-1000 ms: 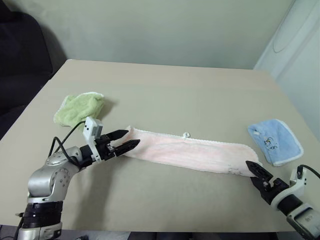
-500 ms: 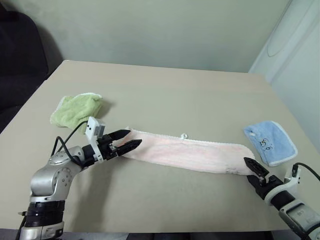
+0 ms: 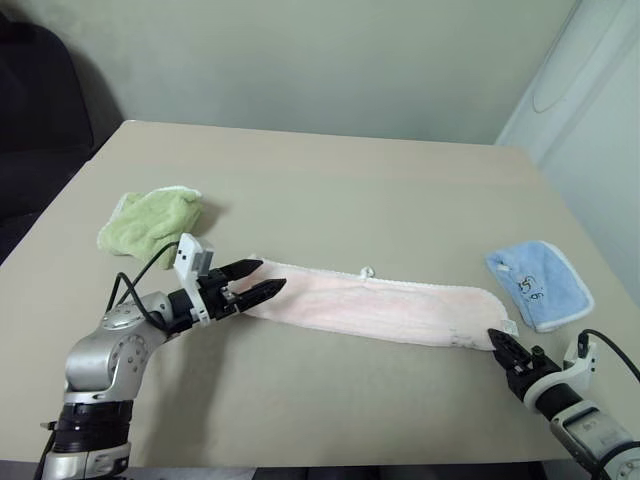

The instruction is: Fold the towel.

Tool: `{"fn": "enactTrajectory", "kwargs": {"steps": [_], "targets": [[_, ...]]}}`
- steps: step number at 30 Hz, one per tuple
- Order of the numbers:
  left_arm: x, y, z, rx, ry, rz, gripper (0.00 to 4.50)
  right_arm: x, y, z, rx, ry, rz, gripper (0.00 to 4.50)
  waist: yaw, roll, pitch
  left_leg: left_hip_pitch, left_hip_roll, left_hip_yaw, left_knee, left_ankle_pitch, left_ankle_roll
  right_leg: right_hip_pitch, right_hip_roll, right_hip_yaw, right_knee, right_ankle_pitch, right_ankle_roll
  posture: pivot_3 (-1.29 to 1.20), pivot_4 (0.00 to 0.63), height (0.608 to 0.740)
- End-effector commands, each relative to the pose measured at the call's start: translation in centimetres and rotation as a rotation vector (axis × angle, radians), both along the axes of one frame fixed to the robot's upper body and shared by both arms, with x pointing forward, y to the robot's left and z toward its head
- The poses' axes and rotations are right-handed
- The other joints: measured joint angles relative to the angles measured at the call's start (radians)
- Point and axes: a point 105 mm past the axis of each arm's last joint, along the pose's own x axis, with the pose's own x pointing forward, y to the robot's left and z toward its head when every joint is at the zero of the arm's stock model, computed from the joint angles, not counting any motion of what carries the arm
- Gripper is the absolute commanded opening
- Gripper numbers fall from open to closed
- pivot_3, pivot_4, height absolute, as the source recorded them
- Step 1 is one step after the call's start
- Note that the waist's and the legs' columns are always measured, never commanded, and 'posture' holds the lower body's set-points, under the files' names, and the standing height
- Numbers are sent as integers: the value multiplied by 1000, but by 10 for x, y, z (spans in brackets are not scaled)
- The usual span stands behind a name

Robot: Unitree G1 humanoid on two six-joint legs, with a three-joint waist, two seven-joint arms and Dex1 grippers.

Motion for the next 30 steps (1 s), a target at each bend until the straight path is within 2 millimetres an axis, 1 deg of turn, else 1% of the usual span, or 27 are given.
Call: {"fn": "enactTrajectory", "kwargs": {"steps": [1,2,5,8,11,15,17,19,21,24,30], "targets": [[0,-3,10,-2,-52,-8,4500,-1,-6,13,-38,-43,-23,342,0,0,0,0,0,0,0,0,0,0,0,0,0,0,0,0,150,740],[0,-3,10,-3,-52,-7,4500,-1,-6,17,-68,-58,-12,37,0,0,0,0,0,0,0,0,0,0,0,-1,0,0,0,0,150,740],[1,-3,8,-4,-48,-3,4500,-2,-3,32,-180,-103,22,37,1,1,-1,0,0,0,0,-1,0,0,0,0,0,1,-1,0,150,740],[1,-4,8,-5,-47,-2,4500,-3,-6,39,-232,-116,19,37,1,5,-1,0,-1,1,0,-1,1,0,-1,0,0,2,-3,0,150,740],[2,-4,6,-8,-44,-3,4500,-6,-22,54,-309,-137,-17,37,4,7,-1,1,0,0,-2,-2,0,0,0,-1,0,0,1,0,150,740],[2,-7,4,-12,-39,-10,4500,-8,-36,72,-389,-167,-15,37,9,8,0,0,0,0,-2,-2,0,0,-1,0,0,-2,4,0,150,740],[3,-8,4,-13,-39,-13,4500,-8,-40,77,-409,-172,-17,37,9,8,0,0,0,0,-2,-2,0,0,-1,0,0,-3,4,0,150,740],[4,-9,4,-13,-38,-16,4500,-6,-40,84,-464,-190,28,37,8,8,1,0,0,0,-2,-2,0,0,-1,0,0,-3,4,0,150,740],[4,-10,4,-12,-39,-19,4500,-4,-36,91,-524,-211,95,37,8,9,1,-1,0,1,-2,-2,0,0,-1,0,0,-3,4,0,150,740],[5,-11,3,-13,-39,-23,4500,-1,-32,88,-567,-189,165,37,7,9,1,-2,0,1,-2,-2,0,0,-1,0,0,-3,4,0,150,740],[4,-14,3,-17,-43,-26,4500,1,-32,71,-529,-142,167,37,8,9,1,-1,0,1,-1,-1,0,0,0,0,0,-3,4,0,150,740]]}}
